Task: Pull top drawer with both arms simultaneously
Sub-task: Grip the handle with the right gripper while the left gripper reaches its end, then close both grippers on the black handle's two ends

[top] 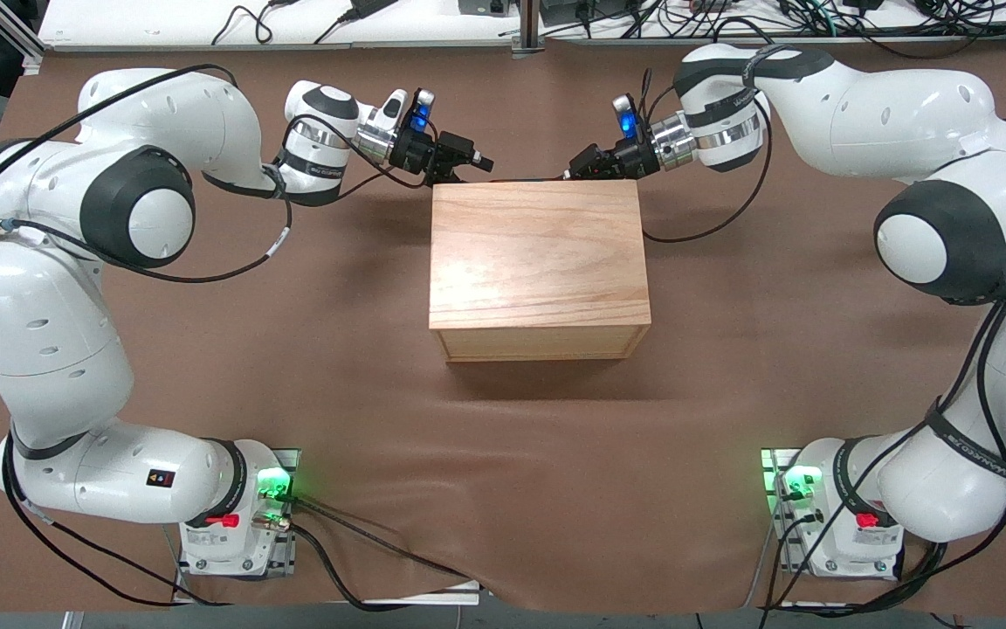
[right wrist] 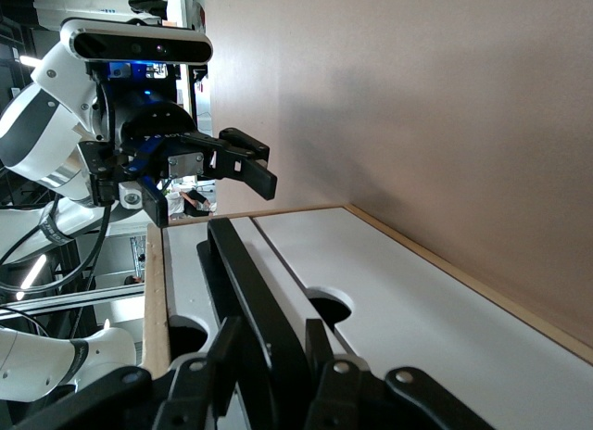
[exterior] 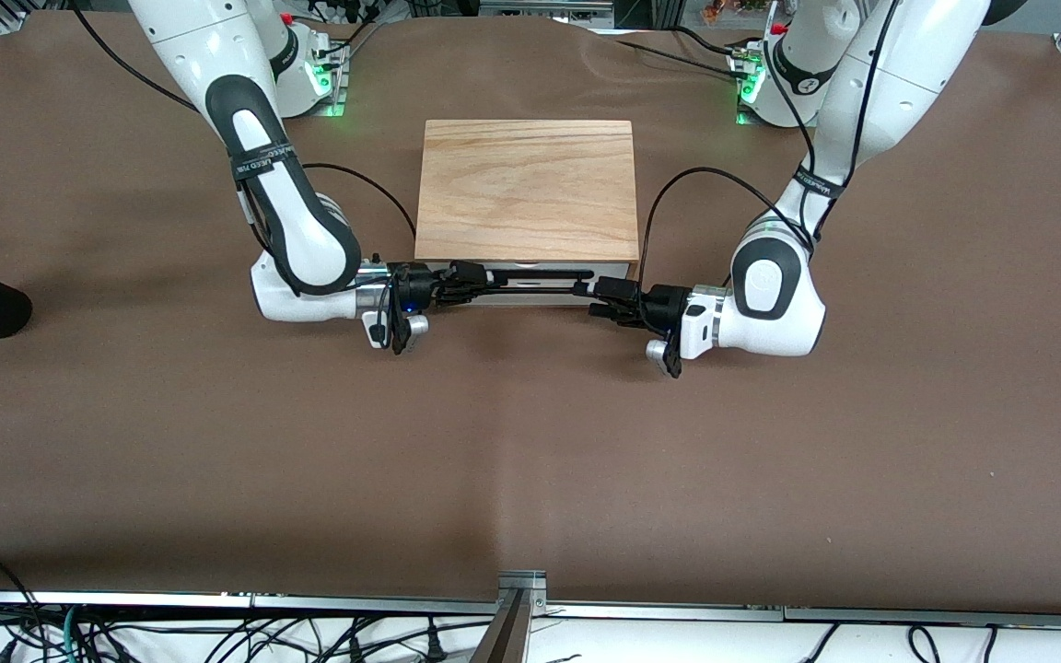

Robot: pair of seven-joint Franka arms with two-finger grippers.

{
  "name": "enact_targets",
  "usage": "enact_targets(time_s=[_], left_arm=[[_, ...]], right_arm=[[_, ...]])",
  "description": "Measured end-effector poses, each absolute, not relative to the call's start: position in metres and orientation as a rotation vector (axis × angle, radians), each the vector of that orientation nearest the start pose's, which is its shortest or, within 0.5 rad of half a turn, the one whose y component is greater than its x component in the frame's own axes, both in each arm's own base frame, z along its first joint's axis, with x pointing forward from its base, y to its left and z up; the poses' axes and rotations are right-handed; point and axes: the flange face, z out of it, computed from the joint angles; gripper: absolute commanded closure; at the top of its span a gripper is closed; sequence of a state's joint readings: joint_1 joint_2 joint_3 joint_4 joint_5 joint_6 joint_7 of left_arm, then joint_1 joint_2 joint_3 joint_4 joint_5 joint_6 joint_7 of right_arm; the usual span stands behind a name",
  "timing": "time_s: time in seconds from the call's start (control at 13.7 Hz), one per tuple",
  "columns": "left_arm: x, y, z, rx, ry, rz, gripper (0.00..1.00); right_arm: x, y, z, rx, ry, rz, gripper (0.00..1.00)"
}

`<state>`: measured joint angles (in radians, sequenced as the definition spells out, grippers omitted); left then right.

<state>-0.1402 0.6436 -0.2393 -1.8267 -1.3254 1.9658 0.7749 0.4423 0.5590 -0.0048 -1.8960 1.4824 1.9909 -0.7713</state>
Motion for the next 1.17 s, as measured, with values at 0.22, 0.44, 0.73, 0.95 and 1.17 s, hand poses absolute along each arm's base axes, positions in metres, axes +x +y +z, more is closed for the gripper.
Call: enact_targets(time_s=[0.22, 0.44, 0.73, 0.95, 1.17], left_arm=[[0.5601, -0.2854, 0.2042, 1.833, -0.215, -0.22, 0.62], [0.5595, -0.2859, 0.2082, 1.816, -0.233, -0.216, 0.93], [0.5577, -0.2798, 0.1992, 1.83, -0.238, -0.195, 0.9], [0.5573, -0.2796, 0.1987, 1.825, -0.251, -0.182, 0.85], [0.557, -0.2795, 0.1983, 1.824, -0.251, -0.179, 0.9]], right_arm=[[0.5343, 0.3178, 0.2122, -1.946, -0.171, 0.183, 0.8], [0.5337, 0.3182, 0.2102, -1.939, -0.175, 0.177, 0.9], [0.5329, 0.3187, 0.2084, -1.922, -0.177, 0.168, 0.99], [0.5329, 0.3188, 0.2084, -1.922, -0.176, 0.168, 1.0], [0.5329, 0.3188, 0.2084, -1.922, -0.176, 0.168, 1.0]])
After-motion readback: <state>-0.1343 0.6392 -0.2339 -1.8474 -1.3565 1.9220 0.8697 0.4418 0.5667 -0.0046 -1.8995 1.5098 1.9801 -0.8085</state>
